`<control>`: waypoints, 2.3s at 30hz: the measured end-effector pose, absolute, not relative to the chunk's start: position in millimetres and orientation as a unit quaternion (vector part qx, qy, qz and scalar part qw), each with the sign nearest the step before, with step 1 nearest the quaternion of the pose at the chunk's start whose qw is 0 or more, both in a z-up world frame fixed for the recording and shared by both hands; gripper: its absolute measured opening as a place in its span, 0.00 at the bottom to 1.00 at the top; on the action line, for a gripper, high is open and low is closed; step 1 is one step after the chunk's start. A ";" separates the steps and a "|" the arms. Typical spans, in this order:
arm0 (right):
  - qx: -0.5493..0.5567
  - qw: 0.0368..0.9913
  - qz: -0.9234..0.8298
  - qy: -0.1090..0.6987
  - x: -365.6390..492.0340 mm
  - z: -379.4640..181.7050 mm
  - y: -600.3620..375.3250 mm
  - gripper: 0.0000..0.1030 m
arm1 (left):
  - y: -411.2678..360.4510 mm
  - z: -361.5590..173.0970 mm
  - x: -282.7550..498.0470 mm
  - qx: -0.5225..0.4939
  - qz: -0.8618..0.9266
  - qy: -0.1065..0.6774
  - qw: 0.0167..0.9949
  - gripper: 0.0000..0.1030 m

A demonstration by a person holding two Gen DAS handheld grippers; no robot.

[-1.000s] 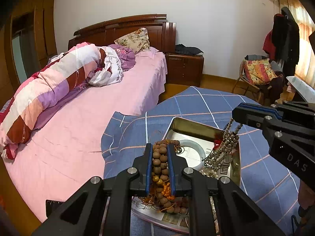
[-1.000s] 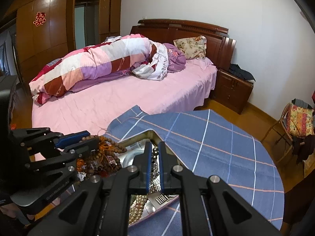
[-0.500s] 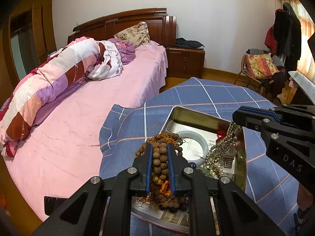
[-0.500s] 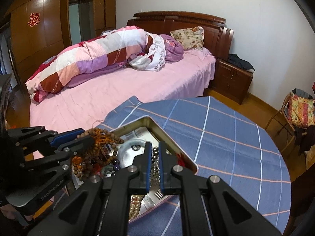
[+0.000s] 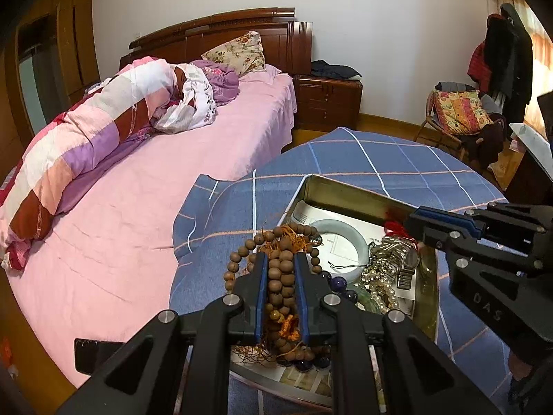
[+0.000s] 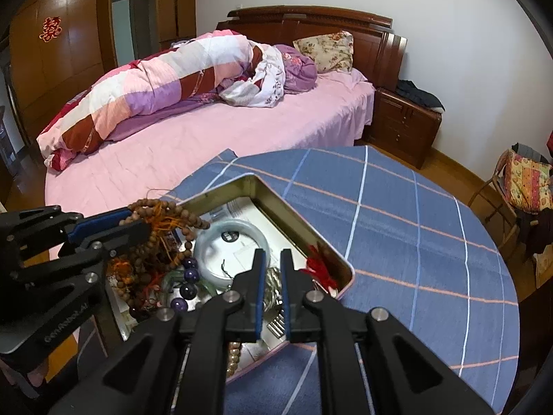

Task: Organize jewelry

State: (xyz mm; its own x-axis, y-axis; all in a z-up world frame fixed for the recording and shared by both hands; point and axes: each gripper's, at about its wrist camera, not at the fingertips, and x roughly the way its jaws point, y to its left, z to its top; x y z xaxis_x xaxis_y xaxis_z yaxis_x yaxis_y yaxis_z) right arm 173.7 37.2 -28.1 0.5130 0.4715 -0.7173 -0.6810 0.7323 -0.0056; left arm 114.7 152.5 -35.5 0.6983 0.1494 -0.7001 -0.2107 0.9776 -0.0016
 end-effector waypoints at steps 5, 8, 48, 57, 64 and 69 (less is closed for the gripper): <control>-0.125 0.860 0.336 0.362 171.9 -29.4 31.6 0.55 | 149.7 -31.6 109.2 -0.032 0.114 0.370 0.921 0.62; -0.114 0.866 0.327 0.362 169.9 -29.2 24.7 0.61 | 147.7 -25.8 103.2 -0.028 0.115 0.360 0.925 0.67; -0.057 0.895 0.287 0.335 142.5 -5.6 -26.6 0.80 | 133.8 -6.4 79.0 -0.023 0.144 0.332 0.932 0.67; -0.059 0.896 0.287 0.334 142.3 -5.4 -26.7 0.83 | 133.8 -9.0 80.1 -0.022 0.144 0.337 0.930 0.67; -0.060 0.896 0.286 0.334 142.6 -5.2 -28.2 0.85 | 132.2 -11.4 81.6 -0.019 0.142 0.341 0.929 0.67; -0.061 0.896 0.285 0.334 142.9 -5.6 -27.6 0.85 | 131.1 -13.0 83.1 -0.018 0.141 0.344 0.928 0.67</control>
